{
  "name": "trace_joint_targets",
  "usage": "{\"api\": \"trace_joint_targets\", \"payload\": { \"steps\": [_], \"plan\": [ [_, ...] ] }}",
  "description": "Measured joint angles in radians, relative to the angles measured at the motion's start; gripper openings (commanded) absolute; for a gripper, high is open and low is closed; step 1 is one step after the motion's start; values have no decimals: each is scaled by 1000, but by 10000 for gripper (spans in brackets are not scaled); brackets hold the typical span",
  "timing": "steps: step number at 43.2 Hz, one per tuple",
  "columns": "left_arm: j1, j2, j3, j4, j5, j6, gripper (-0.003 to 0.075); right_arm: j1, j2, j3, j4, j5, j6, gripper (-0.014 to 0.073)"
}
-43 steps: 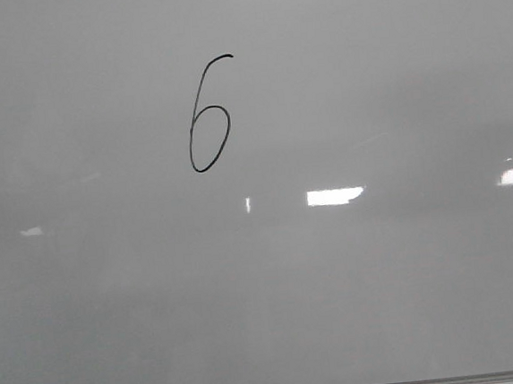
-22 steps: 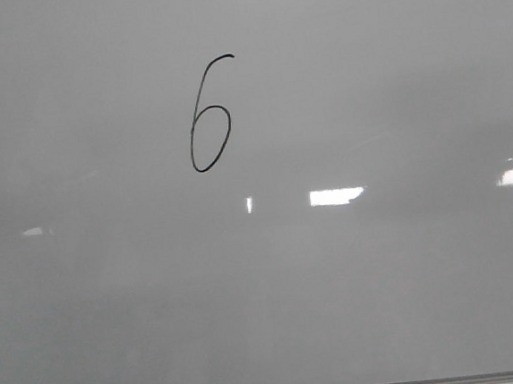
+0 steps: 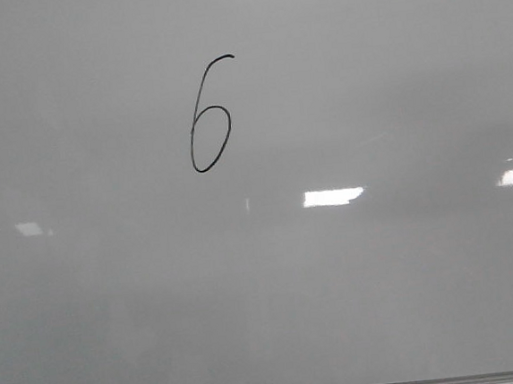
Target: Write number 6 on whiteboard
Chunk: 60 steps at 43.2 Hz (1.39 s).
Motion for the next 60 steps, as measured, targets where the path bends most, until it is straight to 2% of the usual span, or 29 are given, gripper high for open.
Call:
{"api": "trace_joint_targets", "payload": {
  "steps": [6,14,25,60],
  "plan": [
    [0,-169,0,2,129,0,150,0,0,0,0,0,0,-68],
    [0,-333,2,6,231,0,-22,0,0,0,0,0,0,-68],
    [0,-413,2,6,266,0,-20,0,0,0,0,0,2,-68],
    [0,-413,2,6,266,2,-20,0,0,0,0,0,2,-68]
  ]
}}
